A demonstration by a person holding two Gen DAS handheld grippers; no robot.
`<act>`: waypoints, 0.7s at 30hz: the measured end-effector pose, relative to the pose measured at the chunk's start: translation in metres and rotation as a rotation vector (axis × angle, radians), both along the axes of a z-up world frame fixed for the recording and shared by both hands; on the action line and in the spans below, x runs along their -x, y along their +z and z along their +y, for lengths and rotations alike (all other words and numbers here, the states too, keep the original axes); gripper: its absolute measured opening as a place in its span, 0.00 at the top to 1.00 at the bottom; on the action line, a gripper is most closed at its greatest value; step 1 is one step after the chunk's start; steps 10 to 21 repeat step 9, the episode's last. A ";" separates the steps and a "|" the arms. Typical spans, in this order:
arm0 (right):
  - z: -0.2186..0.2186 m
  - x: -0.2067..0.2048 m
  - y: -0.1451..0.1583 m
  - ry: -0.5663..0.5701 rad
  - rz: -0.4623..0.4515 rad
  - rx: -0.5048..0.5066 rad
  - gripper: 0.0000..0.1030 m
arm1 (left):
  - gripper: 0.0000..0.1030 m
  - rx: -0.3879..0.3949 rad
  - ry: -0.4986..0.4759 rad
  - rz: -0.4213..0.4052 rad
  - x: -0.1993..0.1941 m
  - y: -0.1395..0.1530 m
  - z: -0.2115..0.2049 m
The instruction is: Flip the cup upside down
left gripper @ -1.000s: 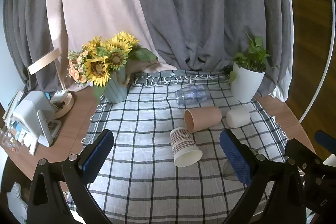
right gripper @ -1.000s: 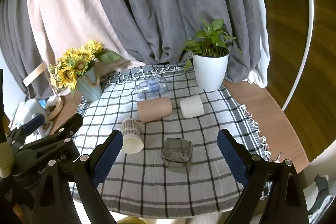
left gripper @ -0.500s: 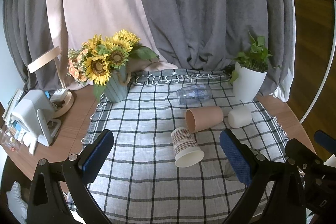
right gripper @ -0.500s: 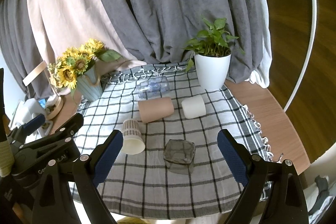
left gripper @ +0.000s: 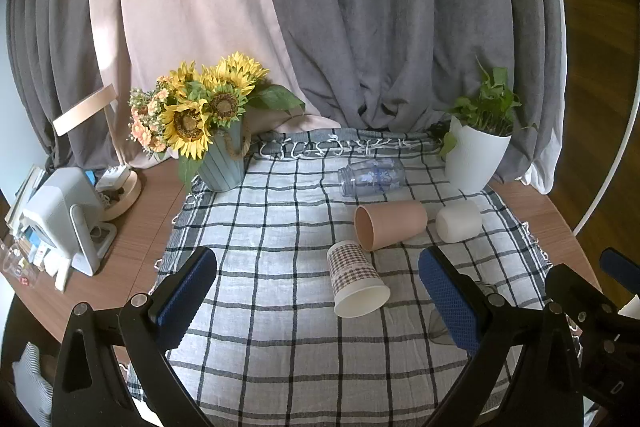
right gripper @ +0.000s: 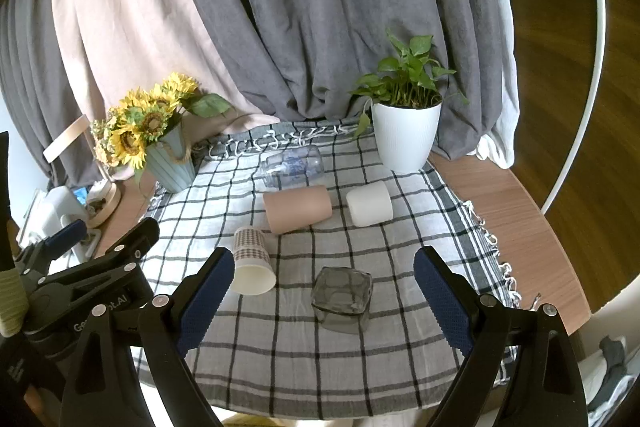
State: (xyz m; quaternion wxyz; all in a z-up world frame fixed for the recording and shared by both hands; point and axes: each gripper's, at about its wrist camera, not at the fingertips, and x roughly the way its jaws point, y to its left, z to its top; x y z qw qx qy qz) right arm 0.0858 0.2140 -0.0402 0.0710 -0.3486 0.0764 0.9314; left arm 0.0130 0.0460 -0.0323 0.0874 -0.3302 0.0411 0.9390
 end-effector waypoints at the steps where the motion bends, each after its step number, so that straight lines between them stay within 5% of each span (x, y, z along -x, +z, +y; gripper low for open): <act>1: 0.000 0.000 0.000 0.000 0.000 0.000 0.11 | 0.00 -0.001 -0.001 -0.001 0.000 0.000 0.000; 21: 0.001 0.001 0.000 0.000 -0.002 0.004 0.11 | 0.00 -0.003 0.001 -0.004 0.000 -0.001 0.000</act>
